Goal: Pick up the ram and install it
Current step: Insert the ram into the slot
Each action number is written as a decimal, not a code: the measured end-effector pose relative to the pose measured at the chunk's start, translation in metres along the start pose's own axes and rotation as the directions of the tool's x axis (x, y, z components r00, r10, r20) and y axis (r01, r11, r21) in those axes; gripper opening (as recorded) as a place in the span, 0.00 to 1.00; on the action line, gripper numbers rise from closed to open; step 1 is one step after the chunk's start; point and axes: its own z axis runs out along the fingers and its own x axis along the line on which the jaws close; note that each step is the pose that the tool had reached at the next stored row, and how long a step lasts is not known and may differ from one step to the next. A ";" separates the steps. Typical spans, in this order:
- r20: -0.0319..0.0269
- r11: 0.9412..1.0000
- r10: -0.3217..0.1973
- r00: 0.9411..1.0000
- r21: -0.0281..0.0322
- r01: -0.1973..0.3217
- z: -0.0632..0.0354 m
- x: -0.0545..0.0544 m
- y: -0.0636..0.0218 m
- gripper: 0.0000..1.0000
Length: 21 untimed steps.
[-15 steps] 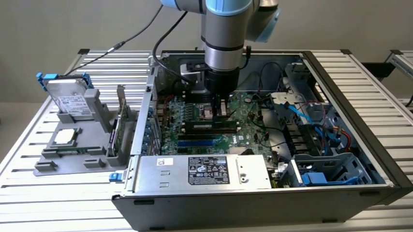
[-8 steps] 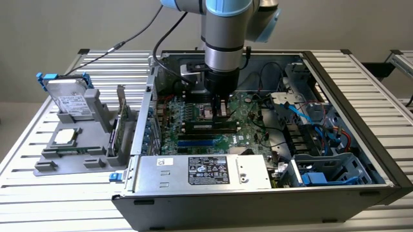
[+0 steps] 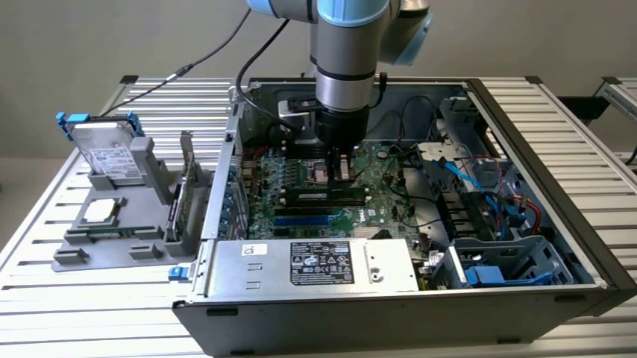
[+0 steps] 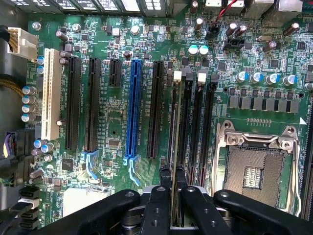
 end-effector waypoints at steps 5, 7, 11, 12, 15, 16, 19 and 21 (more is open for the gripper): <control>0.000 1.000 0.000 1.000 0.000 0.000 0.0001 0.000 0.0000 0.34; 0.000 1.000 0.000 1.000 0.000 0.000 -0.0011 0.000 0.0000 0.39; 0.000 1.000 0.000 1.000 0.000 0.000 -0.0167 0.002 0.0003 0.46; 0.000 1.000 0.000 1.000 0.000 0.000 -0.0212 0.002 0.0004 0.46; 0.000 1.000 0.000 1.000 0.000 0.000 -0.0279 0.003 0.0006 0.46; 0.000 1.000 0.000 1.000 0.000 0.000 -0.0279 0.003 0.0006 0.44; 0.000 1.000 0.000 1.000 0.000 0.000 -0.0279 0.003 0.0006 0.31; 0.000 1.000 0.000 1.000 0.000 0.000 -0.0280 0.003 0.0006 0.25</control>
